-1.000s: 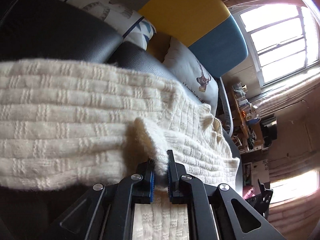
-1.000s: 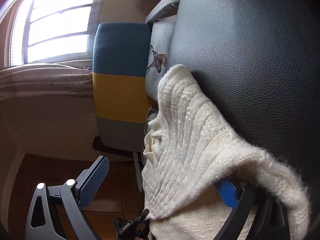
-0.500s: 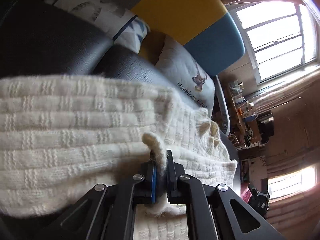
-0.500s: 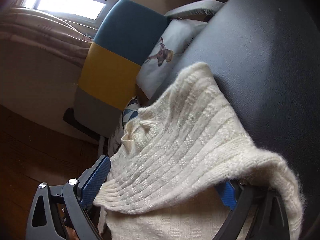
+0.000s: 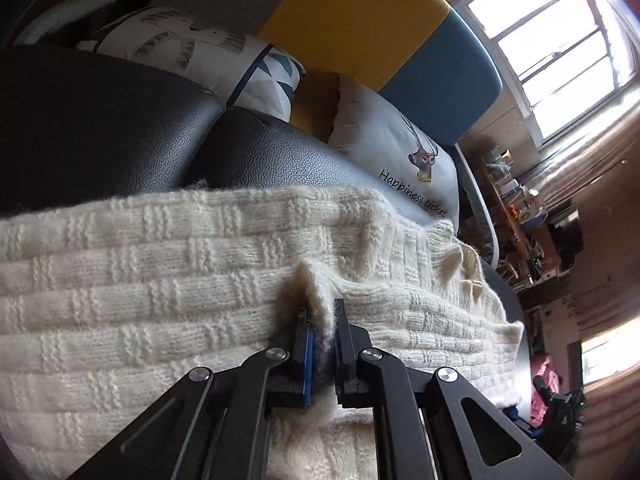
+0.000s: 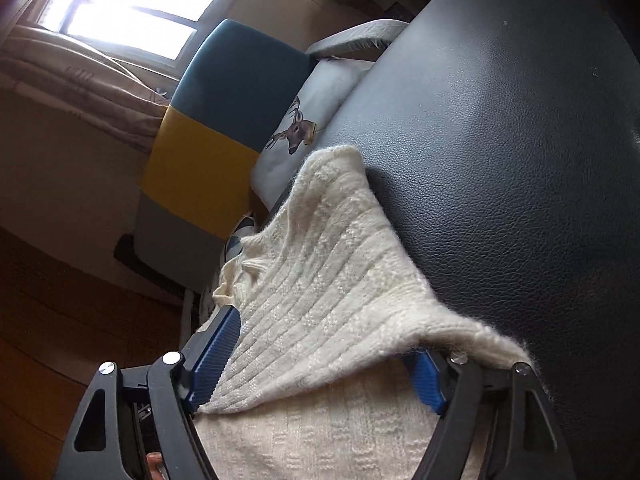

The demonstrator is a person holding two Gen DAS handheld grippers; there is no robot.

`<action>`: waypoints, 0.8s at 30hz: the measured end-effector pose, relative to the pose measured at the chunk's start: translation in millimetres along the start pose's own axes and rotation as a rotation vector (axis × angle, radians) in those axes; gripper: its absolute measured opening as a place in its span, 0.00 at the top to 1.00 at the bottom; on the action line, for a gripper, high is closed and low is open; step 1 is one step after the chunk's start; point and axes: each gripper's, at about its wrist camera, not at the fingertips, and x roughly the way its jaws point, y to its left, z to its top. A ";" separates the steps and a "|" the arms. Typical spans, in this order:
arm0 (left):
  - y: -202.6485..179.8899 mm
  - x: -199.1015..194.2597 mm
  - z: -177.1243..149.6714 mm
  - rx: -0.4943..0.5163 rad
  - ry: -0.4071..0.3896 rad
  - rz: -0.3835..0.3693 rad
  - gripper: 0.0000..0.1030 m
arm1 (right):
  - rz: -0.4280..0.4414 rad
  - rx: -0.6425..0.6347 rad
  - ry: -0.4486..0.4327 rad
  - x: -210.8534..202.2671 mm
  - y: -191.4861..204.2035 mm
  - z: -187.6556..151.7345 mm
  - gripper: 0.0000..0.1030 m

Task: Fold clothes
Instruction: 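Carry the held cuff with the left gripper across the sweater body, then lower the sleeve onto the body and open the left gripper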

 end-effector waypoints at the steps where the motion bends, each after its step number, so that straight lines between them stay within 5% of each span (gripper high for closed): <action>1: -1.0 -3.8 0.1 -0.004 0.006 0.011 0.90 | 0.007 0.006 0.006 -3.0 -1.4 0.7 0.23; 5: -4.9 -18.8 0.7 -0.022 0.027 0.054 0.89 | 0.009 -0.056 0.051 -20.8 -1.9 -6.1 0.23; 8: -20.7 -45.2 4.6 0.041 -0.050 0.136 0.90 | -0.048 -0.200 0.059 -36.4 9.6 -14.4 0.23; 11: -61.3 -52.9 10.1 0.134 -0.056 0.048 0.88 | -0.066 -0.334 0.050 -45.1 26.7 -16.3 0.23; 15: -142.8 -33.3 7.2 0.304 -0.033 -0.050 0.41 | -0.027 -0.458 0.072 -36.4 50.9 -13.7 0.23; 19: -240.6 26.9 -5.7 0.460 0.117 -0.186 0.38 | -0.075 -0.479 0.157 -2.6 50.6 -9.8 0.23; 21: -283.9 60.9 -17.5 0.568 0.205 -0.198 0.38 | -0.085 -0.456 0.225 14.5 37.2 -14.3 0.23; 24: -327.1 110.2 -37.8 0.725 0.318 -0.177 0.38 | -0.014 -0.449 0.201 11.6 25.7 -17.5 0.23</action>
